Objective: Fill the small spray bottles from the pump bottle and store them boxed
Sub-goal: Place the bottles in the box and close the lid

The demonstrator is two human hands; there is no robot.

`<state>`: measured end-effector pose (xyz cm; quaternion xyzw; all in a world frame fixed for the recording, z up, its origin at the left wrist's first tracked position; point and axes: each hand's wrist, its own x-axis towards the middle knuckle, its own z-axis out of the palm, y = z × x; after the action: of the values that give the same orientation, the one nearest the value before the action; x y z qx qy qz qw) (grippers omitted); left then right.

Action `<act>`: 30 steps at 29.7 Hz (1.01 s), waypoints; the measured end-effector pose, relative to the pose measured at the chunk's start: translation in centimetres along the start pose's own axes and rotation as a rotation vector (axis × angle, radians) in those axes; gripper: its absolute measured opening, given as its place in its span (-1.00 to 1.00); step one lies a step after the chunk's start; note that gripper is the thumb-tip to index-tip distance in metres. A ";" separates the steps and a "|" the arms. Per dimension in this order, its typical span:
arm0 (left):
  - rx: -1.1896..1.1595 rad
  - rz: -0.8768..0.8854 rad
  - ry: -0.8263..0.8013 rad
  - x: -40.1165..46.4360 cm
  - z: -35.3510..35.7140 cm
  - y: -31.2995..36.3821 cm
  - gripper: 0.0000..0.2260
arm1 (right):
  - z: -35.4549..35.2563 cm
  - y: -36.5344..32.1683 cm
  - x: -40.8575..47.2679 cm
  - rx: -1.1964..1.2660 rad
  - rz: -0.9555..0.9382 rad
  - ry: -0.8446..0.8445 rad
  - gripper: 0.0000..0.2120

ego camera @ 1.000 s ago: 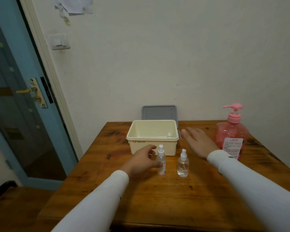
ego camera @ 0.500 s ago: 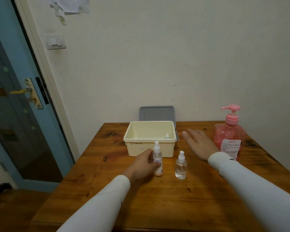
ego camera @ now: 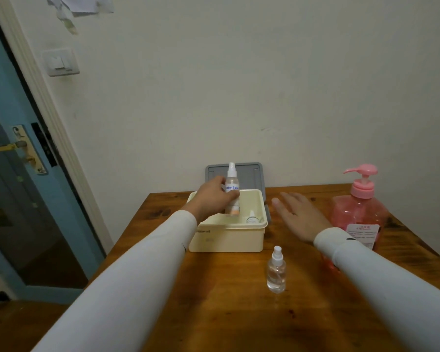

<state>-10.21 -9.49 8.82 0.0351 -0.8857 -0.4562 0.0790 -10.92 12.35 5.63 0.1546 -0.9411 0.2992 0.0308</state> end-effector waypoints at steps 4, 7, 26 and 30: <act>0.022 -0.069 -0.019 3.1 1.2 -0.6 -0.71 | 0.2 0.6 1.9 -0.003 0.015 -0.005 -0.41; 0.049 -0.171 -0.085 4.5 2.3 -1.3 -0.73 | 0.4 0.9 2.7 -0.001 0.018 -0.015 -0.41; 0.381 -0.532 -0.444 10.4 7.5 -4.3 -0.63 | 1.8 2.4 5.1 -0.023 0.016 -0.085 -0.39; 0.397 -0.517 -0.425 10.6 7.5 -4.5 -0.71 | 2.0 2.6 5.1 -0.028 0.019 -0.094 -0.40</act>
<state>-21.95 -7.51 2.01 0.1764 -0.9153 -0.2778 -0.2322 -16.48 11.87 3.30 0.1589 -0.9470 0.2789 -0.0140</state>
